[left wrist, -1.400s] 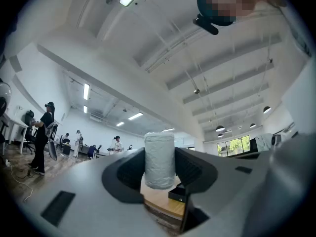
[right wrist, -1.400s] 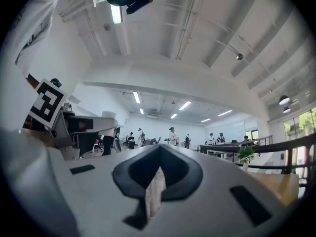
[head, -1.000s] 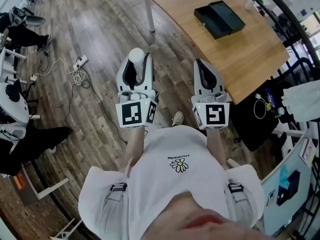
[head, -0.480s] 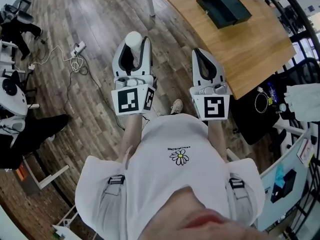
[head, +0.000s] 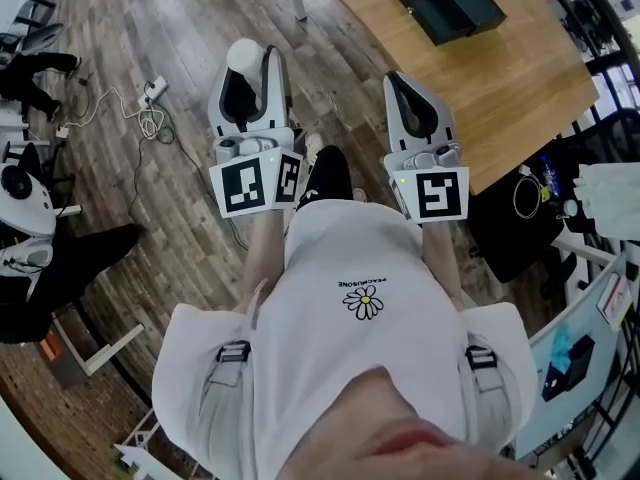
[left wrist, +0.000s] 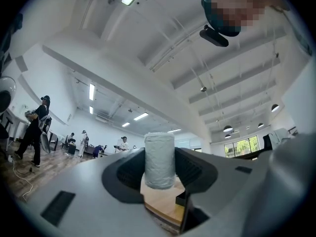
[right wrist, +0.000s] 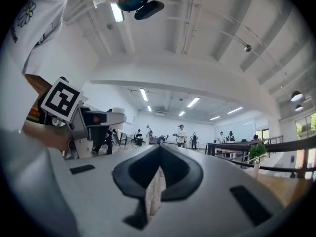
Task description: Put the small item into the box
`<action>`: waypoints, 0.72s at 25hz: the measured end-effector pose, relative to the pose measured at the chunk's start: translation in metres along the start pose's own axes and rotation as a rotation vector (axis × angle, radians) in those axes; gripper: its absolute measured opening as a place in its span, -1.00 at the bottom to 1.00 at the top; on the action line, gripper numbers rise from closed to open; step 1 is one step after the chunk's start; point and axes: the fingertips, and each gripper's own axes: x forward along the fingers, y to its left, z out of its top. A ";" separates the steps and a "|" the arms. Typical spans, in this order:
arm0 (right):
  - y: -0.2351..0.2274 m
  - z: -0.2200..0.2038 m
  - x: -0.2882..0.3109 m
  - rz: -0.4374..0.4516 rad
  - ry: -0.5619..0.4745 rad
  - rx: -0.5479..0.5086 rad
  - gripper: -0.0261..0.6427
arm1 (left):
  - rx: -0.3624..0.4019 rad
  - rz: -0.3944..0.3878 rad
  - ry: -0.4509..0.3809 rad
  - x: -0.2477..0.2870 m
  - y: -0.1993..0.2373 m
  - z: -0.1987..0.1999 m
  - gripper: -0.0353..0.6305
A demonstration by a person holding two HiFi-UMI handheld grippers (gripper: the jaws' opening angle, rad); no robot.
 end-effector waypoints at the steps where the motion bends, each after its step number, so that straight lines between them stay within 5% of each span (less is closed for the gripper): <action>1: -0.002 -0.001 0.006 0.001 -0.003 -0.006 -0.90 | 0.000 -0.001 -0.004 0.005 0.001 -0.002 -0.33; 18: -0.074 -0.028 0.225 -0.041 -0.042 -0.192 -0.90 | -0.063 -0.103 -0.032 0.224 0.070 -0.064 -0.33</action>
